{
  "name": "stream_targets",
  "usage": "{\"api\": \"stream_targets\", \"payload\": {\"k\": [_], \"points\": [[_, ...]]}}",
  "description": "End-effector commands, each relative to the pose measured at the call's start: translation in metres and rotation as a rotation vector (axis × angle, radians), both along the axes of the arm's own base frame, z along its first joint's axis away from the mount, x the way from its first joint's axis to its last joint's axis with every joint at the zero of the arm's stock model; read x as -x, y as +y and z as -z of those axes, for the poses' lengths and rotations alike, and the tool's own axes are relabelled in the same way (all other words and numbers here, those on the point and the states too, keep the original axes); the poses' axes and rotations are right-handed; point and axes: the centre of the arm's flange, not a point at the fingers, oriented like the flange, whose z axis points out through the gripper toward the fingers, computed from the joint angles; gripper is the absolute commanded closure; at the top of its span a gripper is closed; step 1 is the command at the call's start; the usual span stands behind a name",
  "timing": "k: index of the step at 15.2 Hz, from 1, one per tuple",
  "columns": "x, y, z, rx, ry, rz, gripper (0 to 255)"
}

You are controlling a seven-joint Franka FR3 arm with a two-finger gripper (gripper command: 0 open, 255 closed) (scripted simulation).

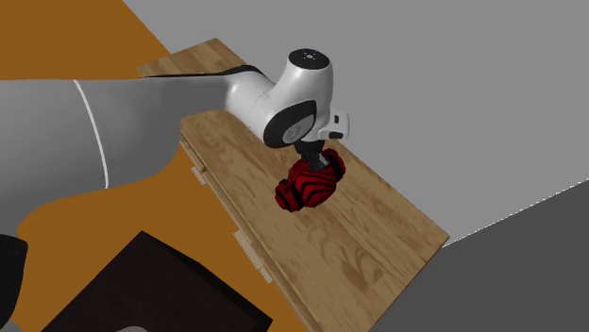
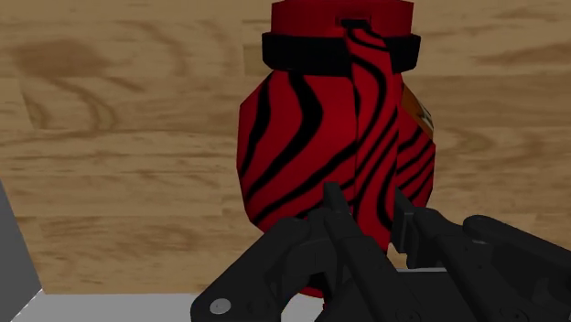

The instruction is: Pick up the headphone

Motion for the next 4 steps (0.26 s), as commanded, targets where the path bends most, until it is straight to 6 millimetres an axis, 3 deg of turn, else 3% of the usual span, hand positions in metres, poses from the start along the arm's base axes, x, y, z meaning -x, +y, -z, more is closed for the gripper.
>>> {"api": "stream_targets", "payload": {"k": [1, 4], "points": [[-0.0018, -0.0009, -0.0138, 0.001, -0.005, 0.000, 255], [-0.0018, -0.0009, -0.0199, 0.001, -0.005, 0.000, 255]]}}
